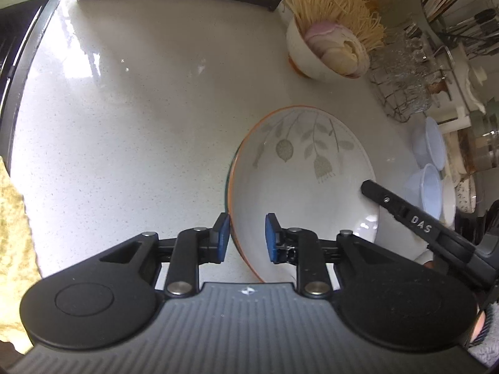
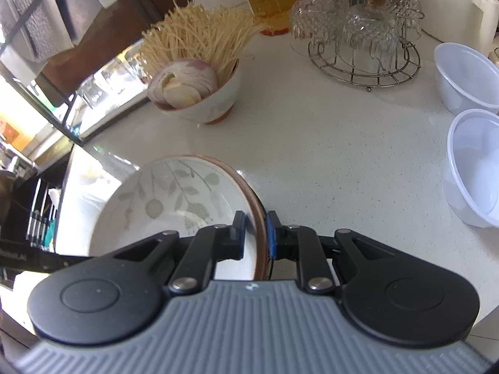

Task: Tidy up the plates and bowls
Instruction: 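Lower the held bowl onto the stack and open both grippers, then move both grippers toward the translucent plastic bowls beside the tea maker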

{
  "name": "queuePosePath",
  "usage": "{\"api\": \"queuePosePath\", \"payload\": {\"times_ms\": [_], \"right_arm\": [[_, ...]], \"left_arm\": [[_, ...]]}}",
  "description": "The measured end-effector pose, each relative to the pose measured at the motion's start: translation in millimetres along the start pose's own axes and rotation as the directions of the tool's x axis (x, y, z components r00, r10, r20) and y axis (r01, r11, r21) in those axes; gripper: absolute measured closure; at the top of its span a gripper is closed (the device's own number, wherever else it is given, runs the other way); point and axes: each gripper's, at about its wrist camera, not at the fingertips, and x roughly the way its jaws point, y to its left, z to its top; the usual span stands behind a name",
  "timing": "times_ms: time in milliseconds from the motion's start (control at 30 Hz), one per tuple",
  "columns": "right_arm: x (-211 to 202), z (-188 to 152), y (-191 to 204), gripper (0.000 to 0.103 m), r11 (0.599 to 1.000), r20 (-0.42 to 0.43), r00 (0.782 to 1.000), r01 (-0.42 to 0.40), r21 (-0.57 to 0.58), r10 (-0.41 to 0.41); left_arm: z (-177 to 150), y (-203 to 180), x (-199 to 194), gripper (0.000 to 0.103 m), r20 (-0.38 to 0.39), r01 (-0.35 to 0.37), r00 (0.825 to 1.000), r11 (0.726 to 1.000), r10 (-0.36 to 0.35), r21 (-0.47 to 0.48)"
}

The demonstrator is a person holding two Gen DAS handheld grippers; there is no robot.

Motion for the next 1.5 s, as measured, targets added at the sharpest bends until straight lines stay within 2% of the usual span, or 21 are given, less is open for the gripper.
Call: {"api": "queuePosePath", "payload": {"times_ms": [200,333,467,733,967,1200,1267,1500], "right_arm": [[-17.2,-4.0,2.7,0.085,1.0,0.061,0.998,0.006,-0.015,-0.005],[-37.2,-3.1,8.3,0.085,0.999,0.114,0.993,-0.002,-0.032,0.005],[-69.0,-1.2,17.1,0.085,0.999,0.179,0.983,-0.02,-0.038,0.027],[-140.3,-12.2,33.9,0.085,0.996,0.316,0.945,-0.073,-0.053,0.086],[-189.6,-44.6,49.8,0.085,0.992,0.379,0.919,-0.074,-0.102,0.108],[-232.2,-90.9,50.4,0.085,0.992,0.397,0.911,-0.079,-0.102,0.113],[-243.4,-99.4,51.2,0.085,0.99,0.4,0.908,-0.082,-0.119,0.123],[-259.2,-111.5,39.2,0.085,0.989,0.414,0.901,-0.086,-0.12,0.129]], "left_arm": [[-12.6,-3.7,-18.5,0.076,0.089,-0.012,0.996,0.999,0.01,0.03],[-23.9,-13.6,-45.4,0.076,0.189,-0.052,0.981,0.995,0.036,0.08],[-34.2,-22.7,-79.1,0.076,0.285,-0.067,0.958,0.992,0.034,0.108],[-69.7,-47.5,-141.0,0.076,0.447,-0.096,0.895,0.982,0.013,0.164],[-123.7,-54.1,-178.9,0.076,0.508,-0.086,0.861,0.978,-0.022,0.189],[-178.0,-54.1,-192.6,0.076,0.51,-0.062,0.859,0.979,-0.046,0.192],[-191.1,-54.7,-197.6,0.076,0.519,-0.064,0.853,0.98,-0.044,0.189],[-213.0,-65.0,-202.6,0.076,0.533,-0.046,0.844,0.983,-0.057,0.179]]}}
